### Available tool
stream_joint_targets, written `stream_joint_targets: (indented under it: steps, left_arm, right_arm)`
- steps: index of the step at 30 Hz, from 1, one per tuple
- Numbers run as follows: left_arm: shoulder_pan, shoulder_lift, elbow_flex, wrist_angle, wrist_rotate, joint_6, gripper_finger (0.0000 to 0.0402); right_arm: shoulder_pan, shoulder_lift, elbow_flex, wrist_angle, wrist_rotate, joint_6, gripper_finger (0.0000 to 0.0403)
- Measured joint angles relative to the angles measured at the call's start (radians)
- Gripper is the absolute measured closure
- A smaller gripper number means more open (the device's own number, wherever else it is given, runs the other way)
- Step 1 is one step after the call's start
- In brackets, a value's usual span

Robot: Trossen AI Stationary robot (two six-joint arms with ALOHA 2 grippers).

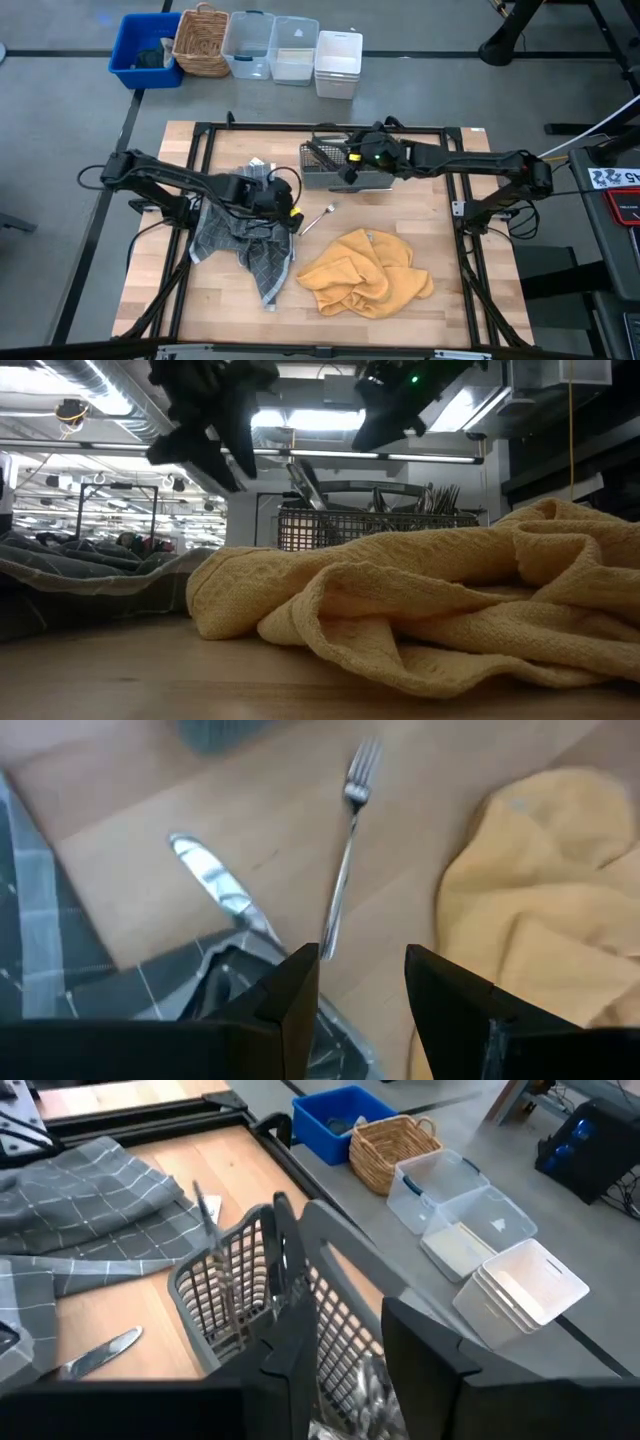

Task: Sort silverware
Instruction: Put the silver fork into the gray utensil holder

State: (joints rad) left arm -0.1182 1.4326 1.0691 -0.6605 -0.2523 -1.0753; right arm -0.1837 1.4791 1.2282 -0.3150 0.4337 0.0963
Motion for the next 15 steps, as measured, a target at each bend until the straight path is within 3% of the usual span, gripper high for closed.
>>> stream_joint_targets:
  steps: [6, 15]
  left_arm:
    - [0.016, 0.096, -0.001, 0.104, 0.036, 0.008, 0.0263]
    - [0.044, 0.277, 0.000, 0.352, 0.037, 0.144, 0.0263]
  right_arm:
    - [0.000, -0.080, 0.000, -0.033, 0.000, 0.001, 0.0287]
    - [0.000, -0.170, 0.000, -0.055, -0.008, 0.002, 0.0287]
